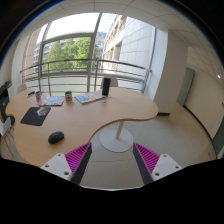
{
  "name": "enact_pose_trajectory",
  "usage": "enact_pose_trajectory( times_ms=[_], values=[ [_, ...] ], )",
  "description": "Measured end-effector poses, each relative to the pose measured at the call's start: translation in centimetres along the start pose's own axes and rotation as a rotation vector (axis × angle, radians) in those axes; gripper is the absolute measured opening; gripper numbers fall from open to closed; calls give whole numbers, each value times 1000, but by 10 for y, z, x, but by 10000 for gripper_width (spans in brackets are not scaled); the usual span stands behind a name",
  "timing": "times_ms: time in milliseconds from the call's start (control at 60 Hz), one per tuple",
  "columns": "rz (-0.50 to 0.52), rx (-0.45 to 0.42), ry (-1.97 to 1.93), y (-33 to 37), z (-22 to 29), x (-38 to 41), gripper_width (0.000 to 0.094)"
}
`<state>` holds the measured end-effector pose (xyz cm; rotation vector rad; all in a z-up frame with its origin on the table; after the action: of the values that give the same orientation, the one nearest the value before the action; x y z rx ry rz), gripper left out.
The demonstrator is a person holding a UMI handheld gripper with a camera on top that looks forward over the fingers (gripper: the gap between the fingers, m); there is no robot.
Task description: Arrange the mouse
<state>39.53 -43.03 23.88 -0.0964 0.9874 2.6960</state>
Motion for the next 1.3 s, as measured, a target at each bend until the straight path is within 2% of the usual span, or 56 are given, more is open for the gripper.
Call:
enact_pose_trajectory(
  times_ms=[133, 317, 467, 617, 767, 917, 1100, 1300],
  values=[
    [-11, 14, 9, 5, -9, 0, 846],
    [-11, 49, 6, 7, -57, 21, 843],
    [7, 94, 21, 2, -107, 79, 843],
    [88, 103, 8, -16, -132, 168, 846],
    [167, 83, 25, -55, -122, 254, 847],
    [186, 81, 50, -105, -100, 309, 847],
    [181, 116, 0, -182, -77, 335, 846],
    [160, 145, -47, -229, -56, 342, 846]
  ],
)
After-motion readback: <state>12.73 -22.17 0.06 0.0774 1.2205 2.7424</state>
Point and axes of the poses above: the point between the fingertips, and its own axes, seen from behind it with the camera up: x to the left, z up, y backward, against the way the camera looks, the point moved 2 cm from there along y, backward, against the way the camera looks, and after that the axes turned 5 degrees about x, right-handed, at the moved point
